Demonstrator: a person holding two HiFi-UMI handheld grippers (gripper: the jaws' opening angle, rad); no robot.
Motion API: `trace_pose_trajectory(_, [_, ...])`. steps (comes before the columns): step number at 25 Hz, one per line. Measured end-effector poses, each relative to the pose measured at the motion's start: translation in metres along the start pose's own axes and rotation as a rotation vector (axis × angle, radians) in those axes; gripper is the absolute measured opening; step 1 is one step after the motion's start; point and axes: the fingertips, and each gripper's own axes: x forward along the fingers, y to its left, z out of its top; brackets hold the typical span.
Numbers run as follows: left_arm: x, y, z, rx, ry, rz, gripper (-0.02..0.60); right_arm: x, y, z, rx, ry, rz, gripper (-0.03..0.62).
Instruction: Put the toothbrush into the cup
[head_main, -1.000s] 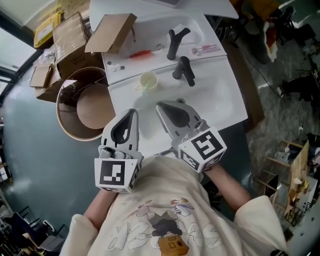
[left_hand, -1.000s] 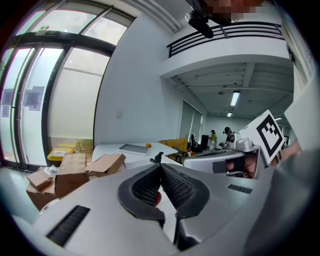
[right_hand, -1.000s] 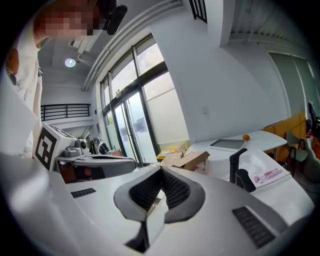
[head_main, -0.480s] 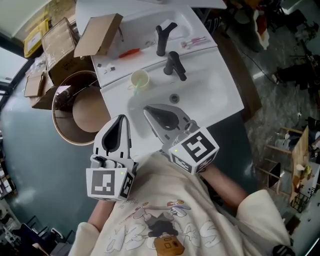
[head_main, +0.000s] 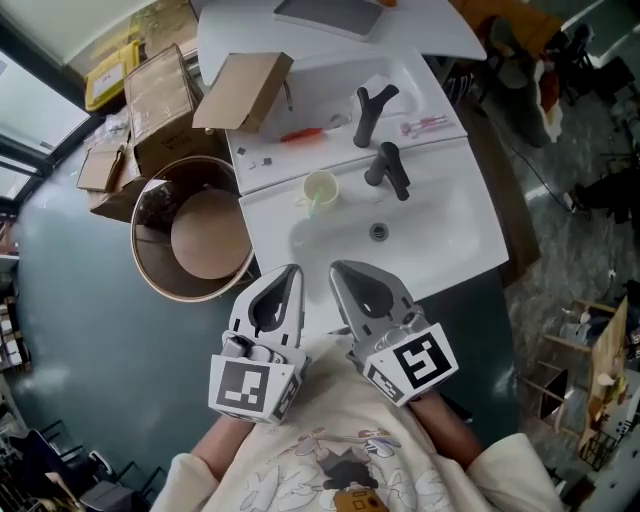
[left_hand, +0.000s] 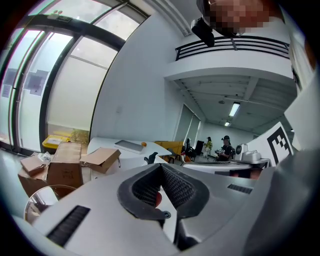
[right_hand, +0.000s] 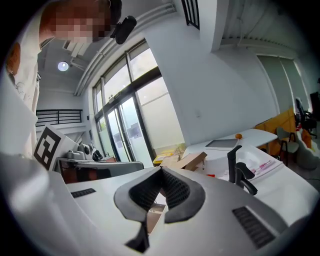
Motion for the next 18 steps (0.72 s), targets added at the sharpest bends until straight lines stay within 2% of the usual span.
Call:
trace_pose_trajectory(9, [-0.008, -0.002, -0.005, -0.003, 0.042, 0.007, 0.014, -0.004, 0.015, -0.002, -0.048, 0.005, -0.006, 0.015])
trace_pose_trajectory(18, [-0.022, -0.008, -0.011, -0.001, 0.035, -0.011, 0.014, -0.014, 0.024, -0.008, -0.037, 0.006, -0.024, 0.015])
